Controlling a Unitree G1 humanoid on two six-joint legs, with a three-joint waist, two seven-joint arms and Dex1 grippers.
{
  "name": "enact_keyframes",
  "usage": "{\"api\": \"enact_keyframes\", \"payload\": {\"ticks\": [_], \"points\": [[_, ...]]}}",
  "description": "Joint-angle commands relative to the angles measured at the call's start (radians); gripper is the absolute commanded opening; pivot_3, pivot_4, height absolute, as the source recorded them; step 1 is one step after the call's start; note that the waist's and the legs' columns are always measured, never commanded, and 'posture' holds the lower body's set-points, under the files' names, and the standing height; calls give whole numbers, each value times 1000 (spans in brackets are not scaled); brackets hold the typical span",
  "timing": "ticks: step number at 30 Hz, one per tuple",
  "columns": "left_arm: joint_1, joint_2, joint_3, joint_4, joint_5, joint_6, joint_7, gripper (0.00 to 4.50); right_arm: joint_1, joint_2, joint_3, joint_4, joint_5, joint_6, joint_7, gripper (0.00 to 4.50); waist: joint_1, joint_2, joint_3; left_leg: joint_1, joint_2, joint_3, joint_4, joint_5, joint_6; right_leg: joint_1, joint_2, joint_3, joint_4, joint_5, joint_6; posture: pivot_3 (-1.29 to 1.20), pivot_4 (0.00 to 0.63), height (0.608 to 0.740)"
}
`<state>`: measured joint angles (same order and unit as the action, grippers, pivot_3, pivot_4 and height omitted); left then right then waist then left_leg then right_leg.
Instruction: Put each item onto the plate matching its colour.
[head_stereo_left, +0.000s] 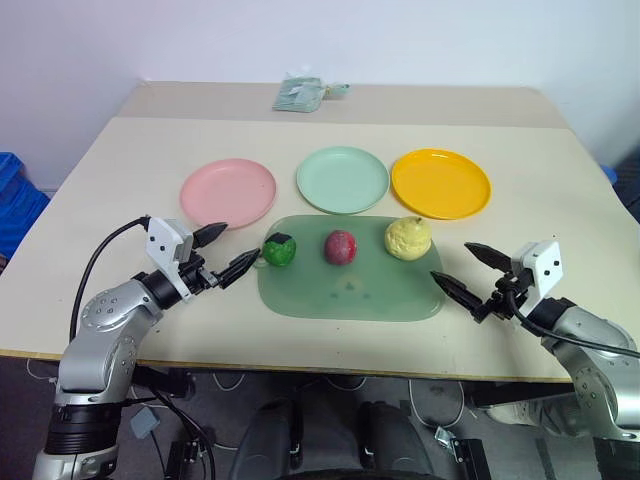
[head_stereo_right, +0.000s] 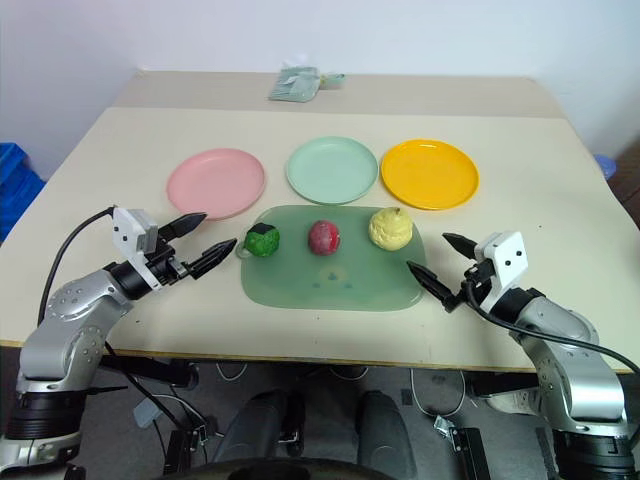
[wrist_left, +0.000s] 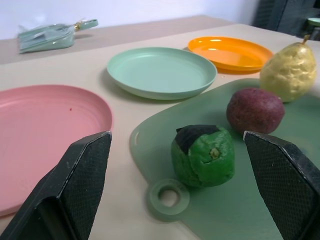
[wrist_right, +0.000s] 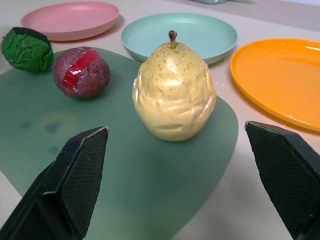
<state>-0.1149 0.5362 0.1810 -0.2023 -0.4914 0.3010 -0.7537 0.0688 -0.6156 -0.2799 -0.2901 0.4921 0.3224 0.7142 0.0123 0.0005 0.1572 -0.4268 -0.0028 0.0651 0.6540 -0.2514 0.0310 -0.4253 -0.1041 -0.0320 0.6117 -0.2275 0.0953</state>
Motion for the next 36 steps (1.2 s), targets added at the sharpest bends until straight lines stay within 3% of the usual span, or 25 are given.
{"api": "enact_keyframes", "payload": {"ticks": [1, 16, 26, 36], "points": [[-8, 8, 17, -6, -8, -5, -4, 4330, -12, -1, -6, -50, 5, 0, -9, 4500, 0, 0, 0, 0, 0, 0, 0, 0, 0, 0, 0, 0, 0, 0, 0, 0, 150, 740], [-47, -3, -8, 24, 35, -5, 30, 4330, -5, -10, -5, -66, 13, -61, 58, 4500, 1, 0, 0, 0, 0, 0, 1, 0, 0, 0, 1, 0, 1, 0, 0, 0, 150, 740], [-181, 26, -111, -12, 52, 314, 125, 4330, -89, -38, 65, -85, 56, -88, 225, 4500, 0, -4, 3, 0, 1, 0, 7, 0, 0, 2, 2, -1, 3, 0, 0, 0, 150, 740], [-285, 3, -202, 11, 74, 377, 105, 4330, -104, -29, 88, -37, 28, -131, 258, 4500, 1, -7, 4, -1, 1, -1, 8, 0, 1, 3, 2, 0, 3, 0, 1, 0, 150, 740]]}}
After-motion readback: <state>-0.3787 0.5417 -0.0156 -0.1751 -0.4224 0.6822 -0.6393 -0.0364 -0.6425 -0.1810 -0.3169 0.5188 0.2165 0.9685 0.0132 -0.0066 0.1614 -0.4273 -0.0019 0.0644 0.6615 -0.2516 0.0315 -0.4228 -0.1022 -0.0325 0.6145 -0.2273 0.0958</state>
